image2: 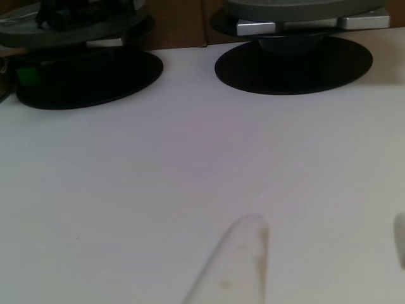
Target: Pick up green cube and drop it in the blue box
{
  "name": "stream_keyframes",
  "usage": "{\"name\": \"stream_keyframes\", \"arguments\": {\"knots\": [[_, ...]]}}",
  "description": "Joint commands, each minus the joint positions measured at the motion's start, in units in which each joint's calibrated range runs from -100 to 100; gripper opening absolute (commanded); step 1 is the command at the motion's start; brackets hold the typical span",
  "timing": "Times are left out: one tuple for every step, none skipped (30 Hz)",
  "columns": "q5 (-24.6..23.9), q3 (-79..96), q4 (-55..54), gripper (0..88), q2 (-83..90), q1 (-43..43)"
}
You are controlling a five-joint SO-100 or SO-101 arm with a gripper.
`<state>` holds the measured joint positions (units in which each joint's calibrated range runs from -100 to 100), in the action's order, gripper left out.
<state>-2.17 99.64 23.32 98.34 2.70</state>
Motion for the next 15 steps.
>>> {"name": "stream_keyframes", "arguments": {"knots": [[-0.10,0.18,-0.94,11.4,0.75,0.33],[-0.15,0.18,-0.94,9.6,0.75,0.26],[-0.15,0.18,-0.94,7.7,0.75,0.26],[-0.15,0.18,-0.94,6.1,0.75,0.26],[-0.15,0.18,-0.94,4.7,0.75,0.26],[-0.15,0.18,-0.94,3.4,0.75,0.26],[-0.15,0.18,-0.94,2.6,0.75,0.26],[-0.15,0.18,-0.94,2.4,0.75,0.26],[-0.15,0.18,-0.94,2.3,0.75,0.26],[-0.15,0.18,-0.94,2.2,0.75,0.26],[-0.15,0.18,-0.94,1.9,0.75,0.26],[-0.15,0.18,-0.86,1.8,0.75,0.26],[-0.15,0.18,-0.86,1.7,0.75,0.26],[-0.15,0.18,-0.86,1.7,0.75,0.26],[-0.15,0.18,-0.86,1.7,0.75,0.33]]}}
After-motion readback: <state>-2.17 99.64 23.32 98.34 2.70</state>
